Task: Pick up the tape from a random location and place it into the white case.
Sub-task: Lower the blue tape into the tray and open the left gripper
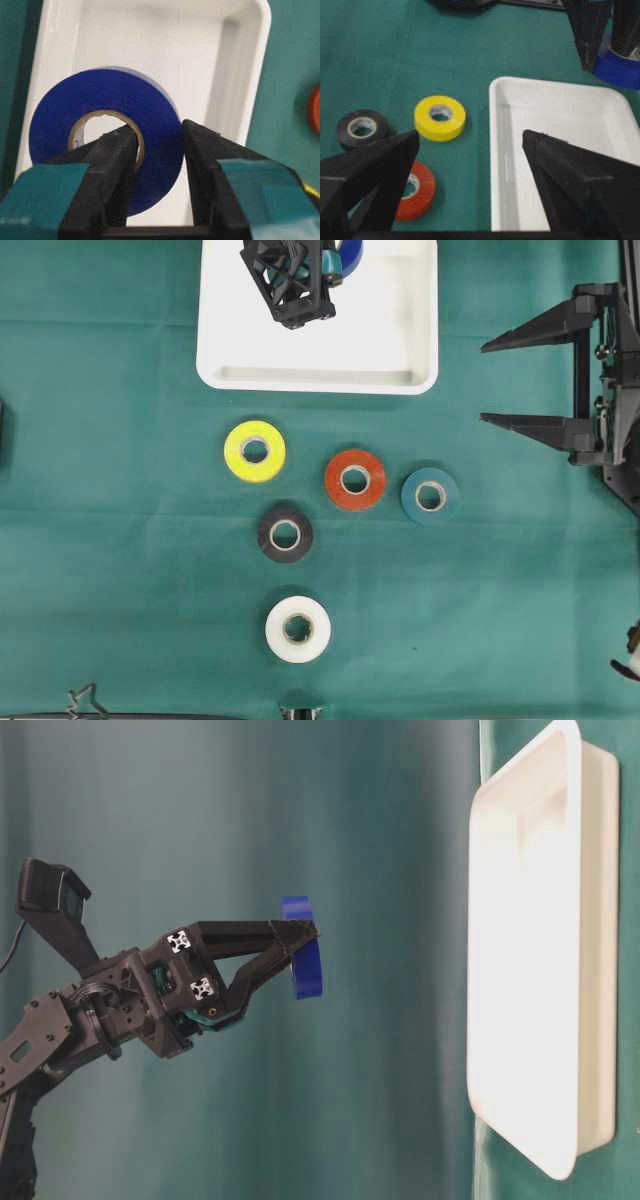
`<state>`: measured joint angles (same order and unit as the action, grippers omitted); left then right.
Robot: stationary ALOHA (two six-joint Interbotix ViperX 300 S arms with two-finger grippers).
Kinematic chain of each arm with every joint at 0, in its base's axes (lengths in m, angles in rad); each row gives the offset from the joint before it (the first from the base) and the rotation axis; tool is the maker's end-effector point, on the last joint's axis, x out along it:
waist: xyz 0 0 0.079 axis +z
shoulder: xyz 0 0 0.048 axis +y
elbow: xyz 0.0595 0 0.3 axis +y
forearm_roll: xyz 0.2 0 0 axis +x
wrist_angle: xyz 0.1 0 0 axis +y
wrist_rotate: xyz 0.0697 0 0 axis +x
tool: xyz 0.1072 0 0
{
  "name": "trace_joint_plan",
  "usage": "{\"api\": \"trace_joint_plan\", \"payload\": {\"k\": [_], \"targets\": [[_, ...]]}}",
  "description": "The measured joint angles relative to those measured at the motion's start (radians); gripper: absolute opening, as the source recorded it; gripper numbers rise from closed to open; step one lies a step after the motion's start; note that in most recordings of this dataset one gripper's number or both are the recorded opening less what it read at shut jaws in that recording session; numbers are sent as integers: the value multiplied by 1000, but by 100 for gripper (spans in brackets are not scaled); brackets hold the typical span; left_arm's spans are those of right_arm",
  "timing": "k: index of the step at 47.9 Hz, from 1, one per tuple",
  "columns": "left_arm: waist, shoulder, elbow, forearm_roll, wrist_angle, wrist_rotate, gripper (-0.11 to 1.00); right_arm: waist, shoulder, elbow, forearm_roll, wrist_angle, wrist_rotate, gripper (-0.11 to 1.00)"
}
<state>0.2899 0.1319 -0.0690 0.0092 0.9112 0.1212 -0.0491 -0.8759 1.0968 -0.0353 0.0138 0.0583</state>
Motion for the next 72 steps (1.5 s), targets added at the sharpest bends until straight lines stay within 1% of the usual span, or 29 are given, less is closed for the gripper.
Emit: {"api": "trace_joint_plan", "payload": {"k": [7, 17, 23, 31, 45, 56, 72], "targets": [[0, 0, 0, 0, 0, 0, 25, 0, -2, 0, 0, 0, 0, 92], [0, 0, 51, 0, -41, 0, 25, 0, 0, 0, -6, 0, 0, 92], [0, 3, 103, 0, -107, 0, 25, 0, 0, 0, -8, 0, 0, 92], [6, 52, 175, 0, -196, 0, 25, 0, -2, 0, -8, 0, 0, 92], [8, 141, 209, -2, -324, 0, 25, 0, 2, 0, -9, 0, 0, 92], [15, 207, 213, -2, -347, -2, 25, 0, 2, 0, -9, 0, 0, 92], [28, 212, 229, -5, -348, -5, 26, 0, 5, 0, -9, 0, 0, 92]]}}
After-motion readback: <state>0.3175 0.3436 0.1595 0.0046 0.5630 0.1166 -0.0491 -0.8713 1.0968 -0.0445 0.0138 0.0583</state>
